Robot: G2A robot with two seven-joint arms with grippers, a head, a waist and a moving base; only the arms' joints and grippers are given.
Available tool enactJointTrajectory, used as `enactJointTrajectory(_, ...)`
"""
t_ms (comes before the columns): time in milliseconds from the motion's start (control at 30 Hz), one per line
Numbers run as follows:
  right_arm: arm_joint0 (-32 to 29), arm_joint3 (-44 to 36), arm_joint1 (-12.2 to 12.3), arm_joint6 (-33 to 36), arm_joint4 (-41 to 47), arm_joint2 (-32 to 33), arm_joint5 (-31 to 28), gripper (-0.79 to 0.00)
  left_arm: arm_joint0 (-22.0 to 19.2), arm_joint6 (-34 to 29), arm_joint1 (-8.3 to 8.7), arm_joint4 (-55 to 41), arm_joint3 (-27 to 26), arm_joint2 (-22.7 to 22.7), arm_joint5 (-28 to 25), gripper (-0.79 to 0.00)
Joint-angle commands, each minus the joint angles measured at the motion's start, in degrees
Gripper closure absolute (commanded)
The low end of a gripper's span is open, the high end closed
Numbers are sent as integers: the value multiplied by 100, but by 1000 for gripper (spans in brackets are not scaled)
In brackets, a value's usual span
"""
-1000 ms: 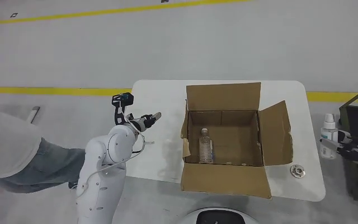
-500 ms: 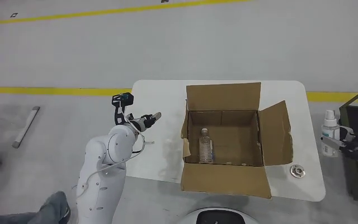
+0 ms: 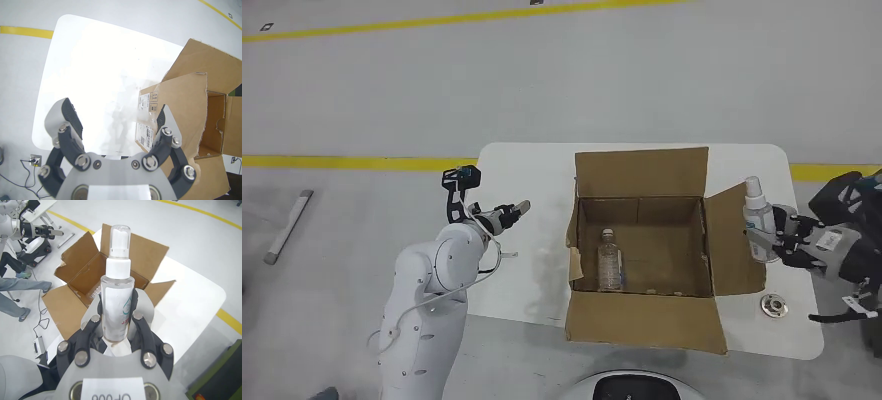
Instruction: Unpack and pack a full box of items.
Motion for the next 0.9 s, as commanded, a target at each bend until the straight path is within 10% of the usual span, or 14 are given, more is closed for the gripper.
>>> enactJointTrajectory(0,392,141,23,157,-265,-657,225,0,0,0,0,0,0,0,0,-785)
enactJointTrajectory(233,1581,1052,-21,254,-1014,-2412,911,0,0,0,0,0,0,0,0,-785)
enactJointTrajectory(867,1774,1261,-89,-110,-1883,-3178,1431,0,0,0,0,0,0,0,0,-785)
